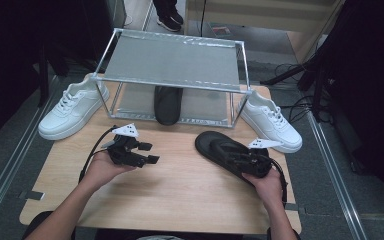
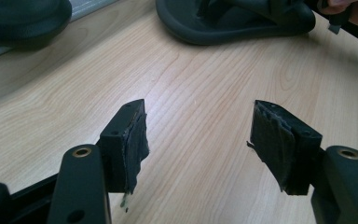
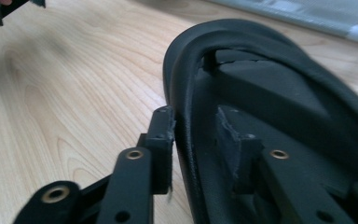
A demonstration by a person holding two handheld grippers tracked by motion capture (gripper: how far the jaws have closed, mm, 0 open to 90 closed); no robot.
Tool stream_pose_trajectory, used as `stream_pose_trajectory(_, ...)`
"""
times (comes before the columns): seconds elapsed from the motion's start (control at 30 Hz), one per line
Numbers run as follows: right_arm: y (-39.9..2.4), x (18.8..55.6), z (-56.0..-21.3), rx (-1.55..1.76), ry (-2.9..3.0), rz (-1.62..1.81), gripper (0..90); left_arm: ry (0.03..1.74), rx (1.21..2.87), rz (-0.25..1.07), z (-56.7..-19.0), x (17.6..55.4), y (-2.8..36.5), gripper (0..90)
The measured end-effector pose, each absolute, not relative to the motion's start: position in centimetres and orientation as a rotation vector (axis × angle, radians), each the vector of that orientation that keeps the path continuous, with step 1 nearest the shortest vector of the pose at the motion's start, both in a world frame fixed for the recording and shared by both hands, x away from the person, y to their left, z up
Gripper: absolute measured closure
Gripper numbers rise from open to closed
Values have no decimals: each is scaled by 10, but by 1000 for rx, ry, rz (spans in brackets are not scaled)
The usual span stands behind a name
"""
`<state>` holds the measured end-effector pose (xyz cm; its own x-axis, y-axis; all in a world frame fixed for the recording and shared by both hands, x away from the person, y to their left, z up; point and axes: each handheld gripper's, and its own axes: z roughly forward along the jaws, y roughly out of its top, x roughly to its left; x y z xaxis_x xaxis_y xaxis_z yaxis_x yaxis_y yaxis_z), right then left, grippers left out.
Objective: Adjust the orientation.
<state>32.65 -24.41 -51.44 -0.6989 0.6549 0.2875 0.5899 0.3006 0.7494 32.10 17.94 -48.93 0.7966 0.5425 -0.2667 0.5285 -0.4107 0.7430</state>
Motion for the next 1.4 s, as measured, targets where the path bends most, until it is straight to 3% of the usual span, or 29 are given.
stream_pose_trajectory(0.1,-239,327,-517,1152,2508,1365,789,795,2092,26,-491,325,180,369)
stream_pose_trajectory(0.3,-236,327,-517,1149,2508,1360,828,812,2090,12,-494,328,181,369)
stream_pose_trajectory(0.63,-229,324,-506,1148,2483,1385,830,810,2065,-2,-491,325,180,371)
stream_pose_trajectory(1.4,-134,320,-497,988,2628,1373,825,866,2053,21,-497,304,188,369)
